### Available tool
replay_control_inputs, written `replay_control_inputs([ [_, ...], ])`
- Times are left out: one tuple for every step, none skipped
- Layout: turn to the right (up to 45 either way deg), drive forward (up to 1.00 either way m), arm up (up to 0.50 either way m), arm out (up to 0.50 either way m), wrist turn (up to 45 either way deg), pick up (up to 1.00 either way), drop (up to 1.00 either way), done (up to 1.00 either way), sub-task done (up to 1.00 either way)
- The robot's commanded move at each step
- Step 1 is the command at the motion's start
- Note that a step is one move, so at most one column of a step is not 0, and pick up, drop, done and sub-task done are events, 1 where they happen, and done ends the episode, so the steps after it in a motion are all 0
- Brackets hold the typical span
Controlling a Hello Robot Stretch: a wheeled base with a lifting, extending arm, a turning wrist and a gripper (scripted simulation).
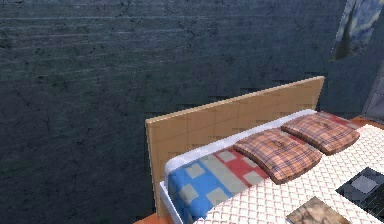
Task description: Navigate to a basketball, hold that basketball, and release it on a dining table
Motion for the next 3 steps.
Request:
replay_control_inputs([
  [0.0,0.0,0.1,0.0,0.0,0.0,0.0,0.0,0.0],
  [0.0,0.0,0.26,0.0,0.0,0.0,0.0,0.0,0.0],
  [0.0,0.0,0.0,0.0,-45.0,0.0,0.0,0.0,0.0],
])
